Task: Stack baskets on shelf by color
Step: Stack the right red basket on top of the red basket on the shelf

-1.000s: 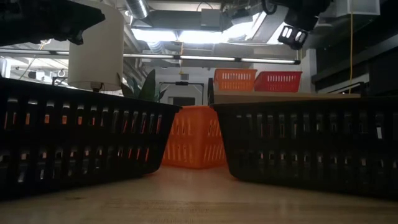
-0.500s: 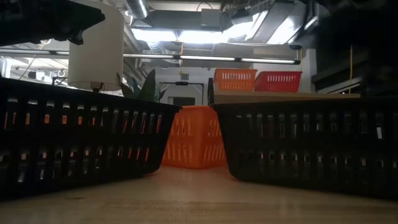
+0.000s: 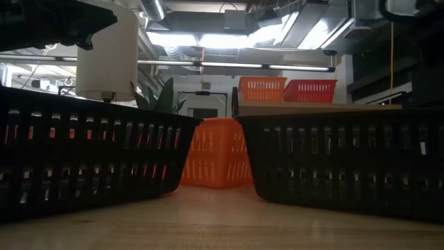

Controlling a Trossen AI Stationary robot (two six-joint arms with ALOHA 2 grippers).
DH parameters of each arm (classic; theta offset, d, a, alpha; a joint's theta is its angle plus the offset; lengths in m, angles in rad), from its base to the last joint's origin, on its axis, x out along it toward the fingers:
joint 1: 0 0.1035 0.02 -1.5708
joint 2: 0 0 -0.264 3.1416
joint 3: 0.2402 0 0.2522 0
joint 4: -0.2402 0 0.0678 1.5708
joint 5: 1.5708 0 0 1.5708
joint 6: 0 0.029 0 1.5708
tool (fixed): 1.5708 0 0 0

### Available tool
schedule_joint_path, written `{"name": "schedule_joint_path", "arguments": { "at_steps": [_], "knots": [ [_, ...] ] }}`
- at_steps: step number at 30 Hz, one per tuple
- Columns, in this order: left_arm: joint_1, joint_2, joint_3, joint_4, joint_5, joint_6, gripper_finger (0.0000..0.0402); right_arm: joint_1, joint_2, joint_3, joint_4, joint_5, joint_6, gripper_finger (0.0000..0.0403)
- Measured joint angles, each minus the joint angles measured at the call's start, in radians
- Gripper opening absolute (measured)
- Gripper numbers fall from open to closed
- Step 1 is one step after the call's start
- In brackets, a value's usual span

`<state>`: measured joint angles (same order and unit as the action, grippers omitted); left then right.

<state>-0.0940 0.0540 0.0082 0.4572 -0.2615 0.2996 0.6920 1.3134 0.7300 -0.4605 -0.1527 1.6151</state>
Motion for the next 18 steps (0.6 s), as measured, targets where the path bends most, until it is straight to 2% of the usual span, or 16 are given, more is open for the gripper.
{"name": "schedule_joint_path", "arguments": {
  "at_steps": [5, 8, 18],
  "knots": [
    [0.0, 0.0, 0.0, 0.0, 0.0, 0.0, 0.0105, 0.055, 0.062, 0.0, 0.006, -0.087, 0.131, 0.0118],
    [0.0, 0.0, 0.0, 0.0, 0.0, 0.0, 0.0104, 0.066, 0.112, 0.0, -0.017, -0.11, 0.155, 0.0118],
    [0.0, 0.0, 0.0, 0.0, 0.0, 0.0, 0.0103, 0.047, 0.222, 0.0, -0.394, -0.128, 0.115, 0.0118]
  ]
}}
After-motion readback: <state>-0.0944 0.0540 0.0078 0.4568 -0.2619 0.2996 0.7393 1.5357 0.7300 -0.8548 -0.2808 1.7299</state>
